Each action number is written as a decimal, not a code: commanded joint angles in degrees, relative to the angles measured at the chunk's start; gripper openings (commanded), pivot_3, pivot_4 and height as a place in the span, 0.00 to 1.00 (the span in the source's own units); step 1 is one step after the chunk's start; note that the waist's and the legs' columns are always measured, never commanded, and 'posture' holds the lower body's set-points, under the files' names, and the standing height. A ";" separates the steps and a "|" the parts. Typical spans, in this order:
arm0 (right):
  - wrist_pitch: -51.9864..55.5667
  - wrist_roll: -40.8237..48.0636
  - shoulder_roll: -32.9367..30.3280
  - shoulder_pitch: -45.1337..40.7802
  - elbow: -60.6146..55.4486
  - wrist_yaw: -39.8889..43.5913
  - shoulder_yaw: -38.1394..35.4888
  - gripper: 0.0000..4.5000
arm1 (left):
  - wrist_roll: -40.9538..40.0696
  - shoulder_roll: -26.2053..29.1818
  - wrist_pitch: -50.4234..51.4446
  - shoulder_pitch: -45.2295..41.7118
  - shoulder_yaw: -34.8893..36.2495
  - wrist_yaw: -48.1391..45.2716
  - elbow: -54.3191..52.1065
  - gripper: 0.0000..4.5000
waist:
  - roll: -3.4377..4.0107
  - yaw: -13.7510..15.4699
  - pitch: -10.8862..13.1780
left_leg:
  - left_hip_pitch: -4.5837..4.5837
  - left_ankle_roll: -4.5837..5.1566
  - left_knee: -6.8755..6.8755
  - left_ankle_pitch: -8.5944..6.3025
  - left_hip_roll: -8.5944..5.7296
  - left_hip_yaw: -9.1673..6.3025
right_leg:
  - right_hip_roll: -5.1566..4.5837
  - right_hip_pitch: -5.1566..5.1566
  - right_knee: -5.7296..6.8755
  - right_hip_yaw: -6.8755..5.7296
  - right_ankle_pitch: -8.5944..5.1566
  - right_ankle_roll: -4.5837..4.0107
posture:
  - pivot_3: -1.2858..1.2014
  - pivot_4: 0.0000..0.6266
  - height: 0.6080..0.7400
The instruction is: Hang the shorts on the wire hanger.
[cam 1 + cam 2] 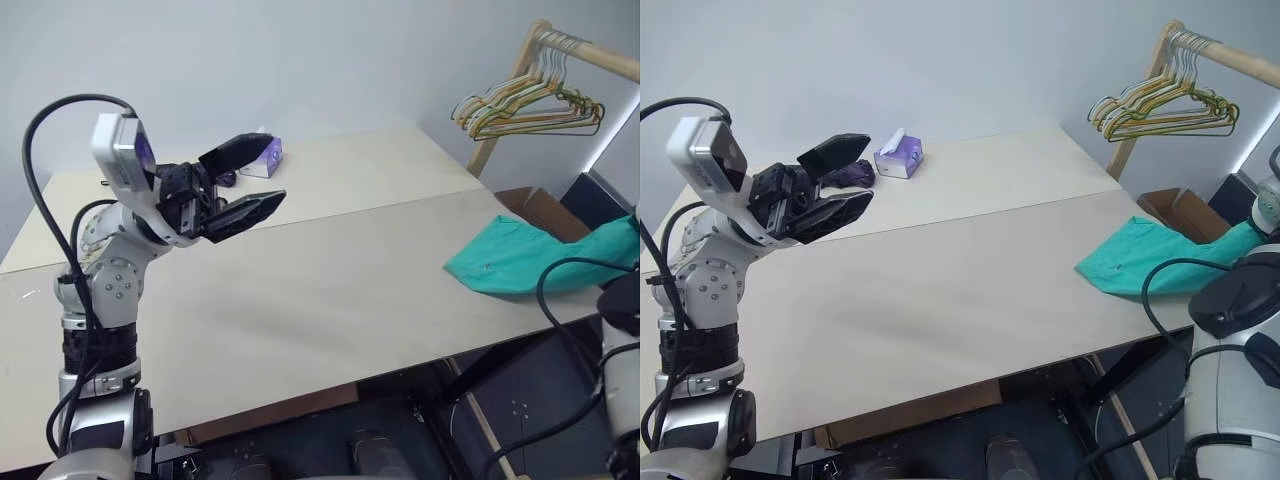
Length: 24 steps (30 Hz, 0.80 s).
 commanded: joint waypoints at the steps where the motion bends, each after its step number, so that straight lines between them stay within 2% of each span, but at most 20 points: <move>1: -0.49 -0.98 -0.53 0.07 -3.90 -0.12 4.22 0.69 | -1.70 -0.53 -0.67 -1.33 1.51 -0.17 -1.03 1.00 | 0.00 0.01 0.00 | 0.00 0.00 0.00 0.00 0.00 -0.01 | 0.01 0.00 0.00 -0.01 0.00 0.00 | 0.48 0.00 1.00; 5: -1.54 -1.60 0.30 1.03 -9.86 -2.89 5.32 0.99 | -2.74 -0.67 -0.35 -1.82 2.11 -0.02 -0.74 1.00 | 0.01 0.15 0.00 | -0.02 0.00 0.00 0.00 0.00 -0.01 | 0.00 0.00 -0.01 -0.01 0.00 0.00 | 0.48 0.00 1.00; 9: -0.33 -3.82 1.27 1.28 -15.81 -3.76 9.25 0.99 | -2.56 -0.36 -0.38 -1.70 1.90 -0.04 -0.70 1.00 | 0.02 0.15 0.00 | -0.02 0.00 0.00 0.00 0.00 -0.02 | 0.00 -0.01 0.00 -0.01 0.00 0.01 | 0.48 0.00 1.00; 15: -0.06 -9.71 3.88 1.62 -24.91 1.22 22.32 0.99 | -0.51 -0.01 -0.67 -1.00 1.18 0.98 -0.49 1.00 | 0.12 -0.19 -0.04 | 0.06 0.00 0.00 0.00 0.02 0.00 | 0.04 -0.01 0.08 0.04 0.00 0.00 | 0.48 0.00 1.00; 21: -4.67 -15.30 5.87 3.31 -31.30 11.39 35.59 0.99 | 6.20 1.09 -1.88 1.57 -0.56 3.38 0.38 1.00 | 0.13 0.06 -0.04 | 0.02 0.00 0.00 0.00 0.02 -0.02 | 0.04 -0.02 0.05 0.02 0.00 0.01 | 0.49 0.00 1.00; 24: -9.21 -12.34 6.99 6.94 -36.18 22.41 38.10 0.99 | 8.21 1.78 -1.92 4.23 -0.18 5.42 -0.79 1.00 | 0.12 0.31 -0.04 | 0.00 0.00 0.00 0.00 0.03 -0.05 | 0.04 -0.03 0.03 -0.01 0.00 0.02 | 0.50 0.00 1.00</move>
